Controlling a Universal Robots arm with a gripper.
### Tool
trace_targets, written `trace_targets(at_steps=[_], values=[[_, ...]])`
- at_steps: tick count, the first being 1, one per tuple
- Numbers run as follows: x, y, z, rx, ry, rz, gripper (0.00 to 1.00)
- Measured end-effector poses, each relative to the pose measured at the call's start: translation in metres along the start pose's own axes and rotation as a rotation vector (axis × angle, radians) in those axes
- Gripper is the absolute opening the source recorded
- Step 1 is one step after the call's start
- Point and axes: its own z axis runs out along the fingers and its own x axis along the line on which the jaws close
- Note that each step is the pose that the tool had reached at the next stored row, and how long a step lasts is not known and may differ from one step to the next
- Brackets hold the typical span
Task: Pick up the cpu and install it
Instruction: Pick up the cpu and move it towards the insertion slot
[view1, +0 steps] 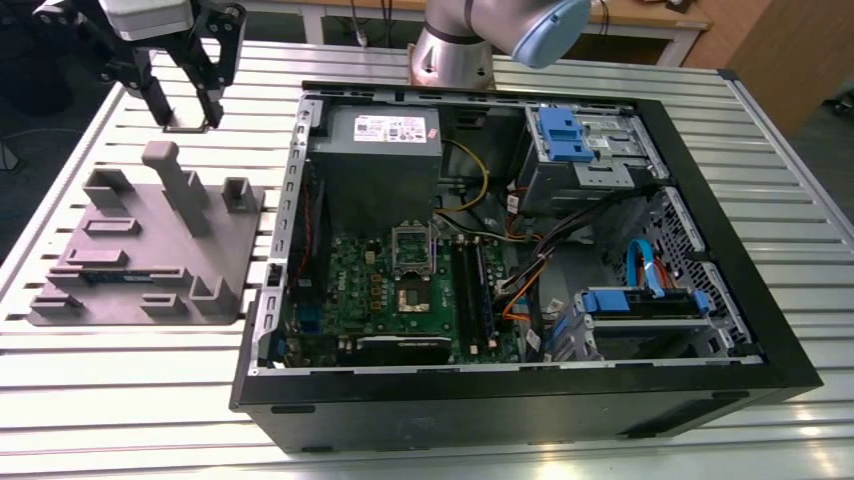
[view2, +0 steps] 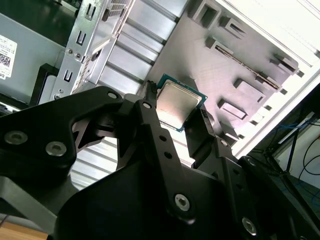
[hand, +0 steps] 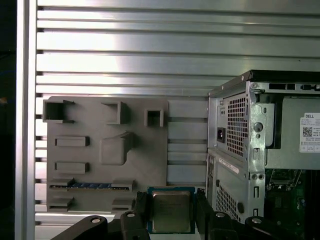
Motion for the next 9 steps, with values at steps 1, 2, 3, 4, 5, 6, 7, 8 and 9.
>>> trace_targets(at_steps=[1, 2, 3, 4, 5, 6, 7, 8, 9], values=[[-0.0002, 0.0000, 0.0000, 0.0000, 0.0000, 0.000, 0.47], [-0.0004, 0.0000, 0.0000, 0.0000, 0.0000, 0.000, 0.47], [-0.0006, 0.0000, 0.0000, 0.0000, 0.0000, 0.000, 0.47], [-0.0009, 0.0000, 0.0000, 0.0000, 0.0000, 0.000, 0.47], [-0.0011, 0.0000, 0.0001, -0.0001, -0.0001, 0.000, 0.47], [-0.0014, 0.0000, 0.0001, 0.0000, -0.0001, 0.000, 0.47], [-0.0016, 0.0000, 0.0000, 0.0000, 0.0000, 0.000, 0.47], [-0.0019, 0.0000, 0.0001, 0.0000, -0.0001, 0.000, 0.47], [-0.0022, 0.0000, 0.0001, 0.0000, -0.0001, 0.000, 0.47]])
